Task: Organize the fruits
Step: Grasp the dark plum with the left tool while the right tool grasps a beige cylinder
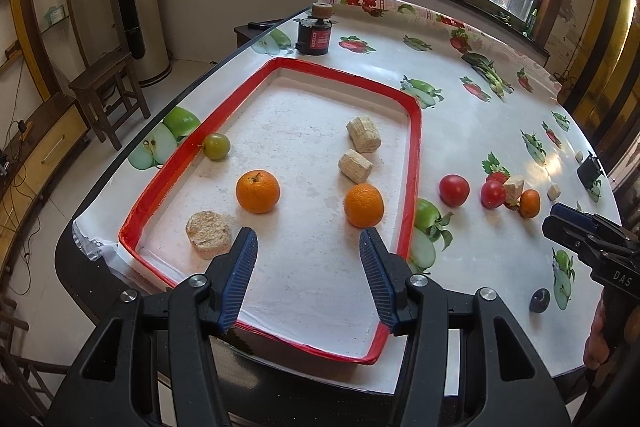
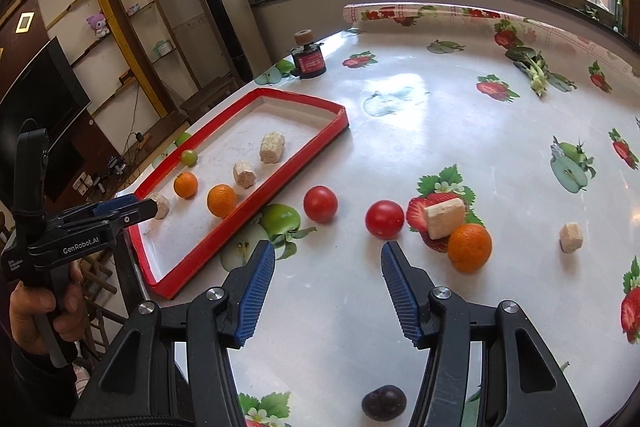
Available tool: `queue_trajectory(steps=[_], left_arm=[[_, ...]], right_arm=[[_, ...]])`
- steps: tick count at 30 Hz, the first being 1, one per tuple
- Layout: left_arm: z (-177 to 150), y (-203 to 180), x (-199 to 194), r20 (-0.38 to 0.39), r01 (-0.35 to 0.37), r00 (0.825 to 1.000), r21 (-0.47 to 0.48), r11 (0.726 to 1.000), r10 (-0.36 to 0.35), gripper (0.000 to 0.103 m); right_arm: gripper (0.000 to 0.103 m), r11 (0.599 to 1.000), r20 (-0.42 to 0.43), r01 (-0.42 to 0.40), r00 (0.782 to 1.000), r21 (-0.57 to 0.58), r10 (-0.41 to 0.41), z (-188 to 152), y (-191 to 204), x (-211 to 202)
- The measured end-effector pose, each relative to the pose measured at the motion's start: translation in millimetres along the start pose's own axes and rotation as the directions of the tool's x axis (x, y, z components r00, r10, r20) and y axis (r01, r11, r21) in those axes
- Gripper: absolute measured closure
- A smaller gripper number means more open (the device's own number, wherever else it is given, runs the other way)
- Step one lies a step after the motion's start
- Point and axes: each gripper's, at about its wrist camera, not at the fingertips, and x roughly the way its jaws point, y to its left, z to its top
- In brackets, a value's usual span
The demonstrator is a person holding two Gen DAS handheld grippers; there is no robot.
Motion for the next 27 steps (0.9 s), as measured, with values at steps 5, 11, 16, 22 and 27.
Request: queue_trajectory(steps=[5, 11, 16, 22, 27], left_arm=[[-1, -21, 1, -0.002, 0.025, 1.000, 0.041, 0.999, -0.025, 0.043], [-4, -50, 5, -0.019, 0.067, 0.998, 0.088, 0.994, -0.066, 0.043], [-6, -73, 9, -0.037, 0.106, 0.994, 0.125, 0.987, -0.102, 0.043], [-9, -98, 13, -0.063, 0.151, 0.988, 0.157, 0.976, -0.143, 0.043], [-18, -119, 16, -0.094, 0.189, 0.980, 0.188, 0.964, -0.174, 0.043]], right_arm=[[0.045, 0.998, 0.004, 0.031, 1.000, 0.047, -0.031, -9, -23, -10], [0.045, 0.994, 0.012, 0.064, 0.998, 0.087, -0.065, -18, -45, -22], [0.045, 0.988, 0.014, 0.093, 0.995, 0.122, -0.096, -26, -64, -31], [0.045, 0.980, 0.009, 0.123, 0.992, 0.159, -0.125, -37, -86, -39], [0.045, 0.974, -0.011, 0.140, 0.990, 0.179, -0.140, -53, -97, -42]])
